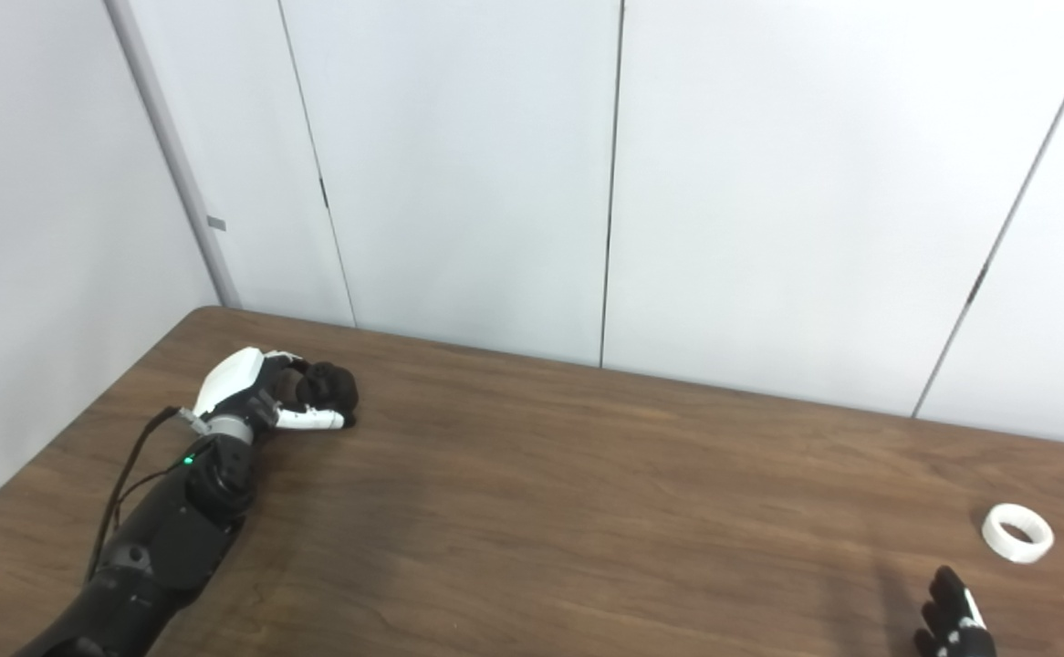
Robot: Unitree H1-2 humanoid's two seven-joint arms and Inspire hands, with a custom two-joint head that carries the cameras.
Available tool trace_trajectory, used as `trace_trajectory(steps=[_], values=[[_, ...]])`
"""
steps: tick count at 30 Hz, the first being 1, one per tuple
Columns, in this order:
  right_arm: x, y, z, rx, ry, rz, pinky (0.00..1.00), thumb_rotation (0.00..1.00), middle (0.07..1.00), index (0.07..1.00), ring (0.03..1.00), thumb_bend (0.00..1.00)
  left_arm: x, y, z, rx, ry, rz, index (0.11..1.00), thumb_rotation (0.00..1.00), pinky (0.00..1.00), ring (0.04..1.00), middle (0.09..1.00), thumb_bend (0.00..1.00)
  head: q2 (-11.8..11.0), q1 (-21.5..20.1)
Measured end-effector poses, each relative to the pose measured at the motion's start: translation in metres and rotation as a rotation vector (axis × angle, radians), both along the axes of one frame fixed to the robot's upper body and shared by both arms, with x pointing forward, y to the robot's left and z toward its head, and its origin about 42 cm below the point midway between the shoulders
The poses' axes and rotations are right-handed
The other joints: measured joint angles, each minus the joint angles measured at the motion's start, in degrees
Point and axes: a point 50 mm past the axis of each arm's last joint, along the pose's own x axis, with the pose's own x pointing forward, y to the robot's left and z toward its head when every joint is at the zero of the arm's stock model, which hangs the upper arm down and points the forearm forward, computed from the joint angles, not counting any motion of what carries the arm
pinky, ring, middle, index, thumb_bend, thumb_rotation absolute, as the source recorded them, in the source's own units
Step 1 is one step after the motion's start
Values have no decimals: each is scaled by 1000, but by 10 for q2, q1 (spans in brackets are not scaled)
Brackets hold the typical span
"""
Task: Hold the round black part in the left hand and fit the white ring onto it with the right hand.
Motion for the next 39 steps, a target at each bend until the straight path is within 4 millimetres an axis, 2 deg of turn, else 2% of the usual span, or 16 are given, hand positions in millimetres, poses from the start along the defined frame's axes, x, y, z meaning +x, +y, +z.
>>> trace_trajectory(steps=[14, 23, 27, 28, 30, 32, 39], values=[[0, 0, 1, 1, 3, 0, 1000, 1000, 1000, 991, 1000, 351, 2, -2, 0, 6, 2, -12, 741, 353, 1000, 1000, 931, 965, 2, 0], [-1, 0, 1, 1, 5, 1, 1000, 1000, 1000, 993, 1000, 345, 2, -3, 0, 5, -7, -25, 716, 316, 1000, 998, 921, 935, 2, 0], [-1, 0, 1, 2, 5, 1, 1000, 1000, 1000, 993, 1000, 341, 2, -3, 1, 6, -17, -27, 615, 227, 1000, 975, 885, 860, 2, 0], [-1, 0, 1, 2, 5, 1, 1000, 1000, 1000, 992, 1000, 337, 2, -2, 1, 4, -24, -24, 542, 136, 1000, 967, 872, 662, 2, 0], [-1, 0, 1, 2, 7, 1, 1000, 1000, 1000, 990, 1000, 341, 2, -1, 3, -16, -49, -9, 501, 82, 1000, 951, 845, 560, 2, 0], [-1, 1, 2, 1, 8, 0, 1000, 1000, 1000, 990, 1000, 341, 2, 2, 3, -35, -64, 3, 487, 62, 1000, 939, 826, 530, 2, 0], [-1, 1, 2, 1, 8, 0, 1000, 1000, 1000, 991, 1000, 336, 1, 2, 0, -29, -77, -4, 484, 54, 1000, 921, 797, 523, 2, 3]])
